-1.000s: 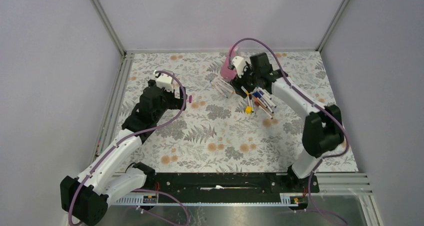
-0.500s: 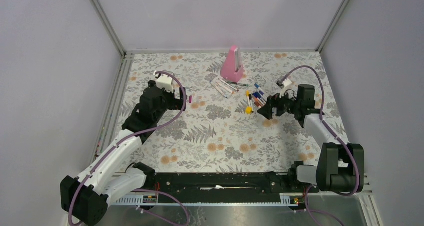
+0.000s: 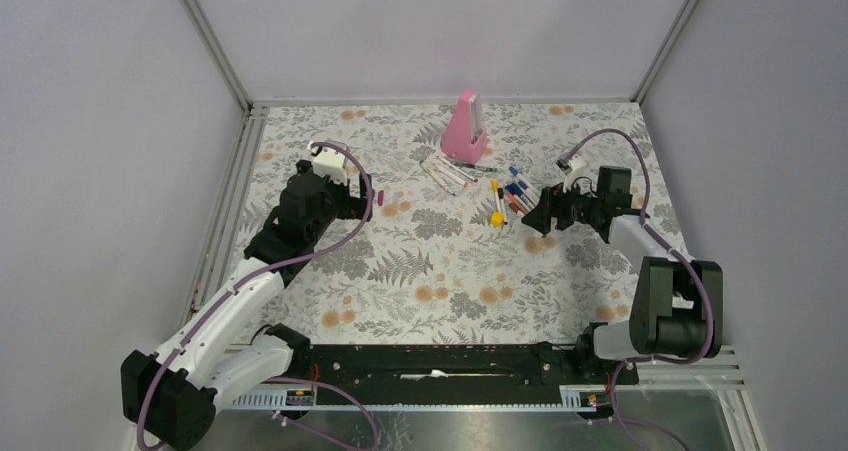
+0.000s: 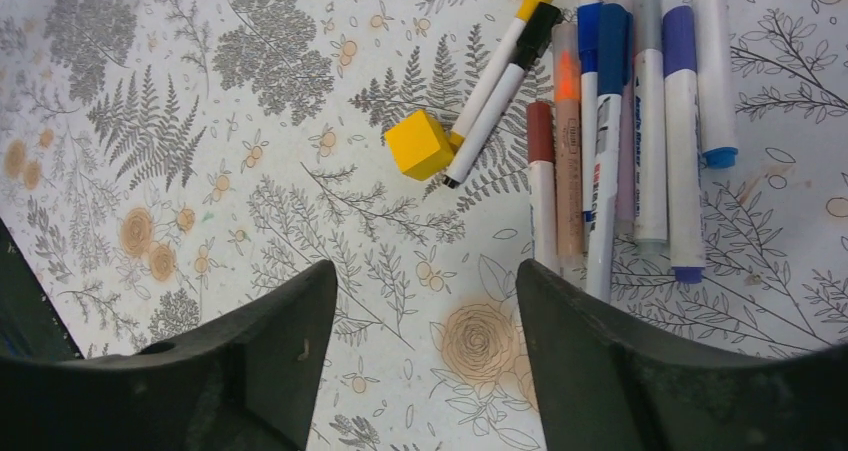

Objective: Open the pen caps
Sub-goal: Pick up the pen from the center of the board.

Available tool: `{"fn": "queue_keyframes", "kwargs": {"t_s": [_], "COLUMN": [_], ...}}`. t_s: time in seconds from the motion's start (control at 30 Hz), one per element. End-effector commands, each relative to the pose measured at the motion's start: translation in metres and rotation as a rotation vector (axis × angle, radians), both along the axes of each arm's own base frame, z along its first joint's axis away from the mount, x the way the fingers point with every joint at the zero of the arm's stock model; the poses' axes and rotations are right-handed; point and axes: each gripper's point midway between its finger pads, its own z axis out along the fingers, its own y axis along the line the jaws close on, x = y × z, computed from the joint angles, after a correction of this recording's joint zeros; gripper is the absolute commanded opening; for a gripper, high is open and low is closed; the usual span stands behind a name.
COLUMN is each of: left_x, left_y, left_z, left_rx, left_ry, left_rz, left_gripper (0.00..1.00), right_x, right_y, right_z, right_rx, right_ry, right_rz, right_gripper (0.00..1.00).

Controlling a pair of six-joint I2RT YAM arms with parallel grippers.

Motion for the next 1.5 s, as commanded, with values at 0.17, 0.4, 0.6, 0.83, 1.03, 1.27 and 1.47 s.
{"fn": "queue_keyframes", "kwargs": {"t_s": [0.17,0.4,0.6,0.83,1.03,1.27,1.47], "left_x": [0.007,0.006,0.006,0.006,0.006,0.006,0.005], "left_y": [-0.002,-0.002,-0.003,-0.004,-0.005,-0.005,-0.005], "left_z": [0.016,0.016,0.016,0.017,0.017,0.018,0.019], "left_rx": [-0.023,-0.025,-0.028,-0.030,-0.032,-0.032,-0.033], "left_ry": [-0.061,-0.062,-0.059,-0.060,-0.060,-0.062,-0.065], "left_rz": [0.002,0.000,-0.007,-0.012,-0.014,-0.015,-0.016], "left_gripper": [0.99,0.99,0.99,0.99,0.99,0.99,0.99], "right_x": [0.026,0.033,0.033,0.032,0.028,0.020,0.010], "right_y": [-0.006,-0.002,-0.005,-0.008,-0.007,-0.005,-0.007], "right_z": [-0.011,-0.035,-0.052,-0.060,-0.070,-0.082,-0.092], "right_rx": [-0.181,-0.303,-0.385,-0.435,-0.451,-0.494,-0.551], "right_ry": [0.023,0.082,0.115,0.120,0.141,0.164,0.182], "right_rz": [0.055,0.084,0.095,0.102,0.120,0.156,0.184], "right_gripper": [0.58,0.48,0.45,0.44,0.42,0.37,0.30]}}
